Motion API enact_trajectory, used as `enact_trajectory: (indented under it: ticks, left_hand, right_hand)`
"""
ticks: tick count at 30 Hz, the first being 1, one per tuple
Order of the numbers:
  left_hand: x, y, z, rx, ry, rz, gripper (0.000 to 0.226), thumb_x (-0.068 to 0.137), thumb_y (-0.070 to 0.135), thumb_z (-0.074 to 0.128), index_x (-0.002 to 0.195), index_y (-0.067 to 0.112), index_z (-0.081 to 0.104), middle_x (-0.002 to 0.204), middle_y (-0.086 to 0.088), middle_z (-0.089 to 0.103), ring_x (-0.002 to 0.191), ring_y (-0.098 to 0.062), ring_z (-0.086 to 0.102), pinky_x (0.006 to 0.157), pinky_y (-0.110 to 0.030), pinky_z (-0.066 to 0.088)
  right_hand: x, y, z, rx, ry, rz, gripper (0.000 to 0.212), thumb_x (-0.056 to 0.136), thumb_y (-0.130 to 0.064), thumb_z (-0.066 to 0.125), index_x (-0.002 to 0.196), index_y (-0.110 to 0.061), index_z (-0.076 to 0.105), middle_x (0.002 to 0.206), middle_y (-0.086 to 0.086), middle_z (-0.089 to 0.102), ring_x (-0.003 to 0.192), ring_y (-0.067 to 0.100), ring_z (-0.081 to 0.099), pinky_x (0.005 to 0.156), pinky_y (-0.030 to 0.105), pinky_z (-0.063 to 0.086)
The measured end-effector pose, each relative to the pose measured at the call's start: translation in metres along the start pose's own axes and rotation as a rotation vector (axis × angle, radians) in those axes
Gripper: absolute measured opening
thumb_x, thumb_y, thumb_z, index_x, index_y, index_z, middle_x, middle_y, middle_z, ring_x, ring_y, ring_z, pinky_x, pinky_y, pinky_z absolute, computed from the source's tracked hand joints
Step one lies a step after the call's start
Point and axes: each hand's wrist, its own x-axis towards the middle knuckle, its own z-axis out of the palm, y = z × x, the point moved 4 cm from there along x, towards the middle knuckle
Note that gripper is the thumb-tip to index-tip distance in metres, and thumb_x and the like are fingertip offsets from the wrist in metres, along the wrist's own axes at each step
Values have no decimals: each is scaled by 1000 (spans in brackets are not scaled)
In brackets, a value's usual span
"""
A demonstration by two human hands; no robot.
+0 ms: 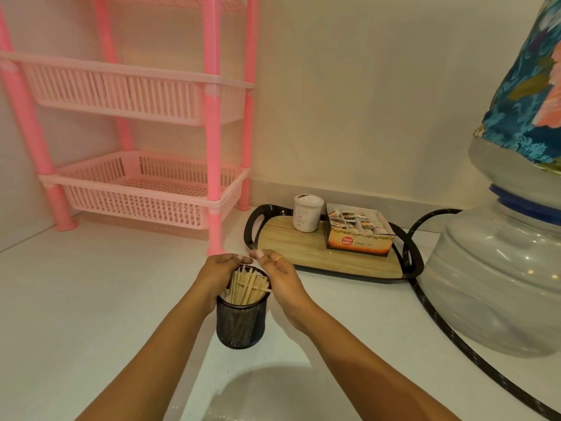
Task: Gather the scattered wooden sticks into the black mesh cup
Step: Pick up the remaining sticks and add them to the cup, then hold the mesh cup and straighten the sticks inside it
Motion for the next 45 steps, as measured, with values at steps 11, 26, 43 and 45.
enact_trajectory:
  ticks: [11,26,43,45]
  left_hand:
    - [-5,2,78,-123,3,46,49,98,35,36,70,11,67,79,-14,68,72,-24,62,69,-30,48]
    - [-18,-21,141,-323,-196,269,34,74,56,52,100,34,55,109,-1,64,104,-18,62,86,-36,54]
    - [-21,-57,143,42,-370,340,88,50,40,84,119,45,30,125,15,49,122,-13,48,103,-31,45]
    - [-22,-57,144,68,-370,347,89,56,32,86,123,44,28,126,15,48,122,-14,48,103,-29,44]
  right_hand:
    - [-46,18,-89,-205,115,-57,36,83,-27,64,114,-32,46,100,-5,46,89,9,51,63,15,41]
    - [-60,30,-151,368,597,-69,13,88,-8,57,95,-7,68,69,-2,71,66,7,61,59,12,52]
    - [-44,13,-126,-699,347,-71,38,97,-33,40,129,-17,55,146,1,35,136,18,28,112,39,32]
    - [-45,14,-121,-697,272,-36,43,98,-36,37,137,-19,45,152,1,29,139,18,27,115,36,27]
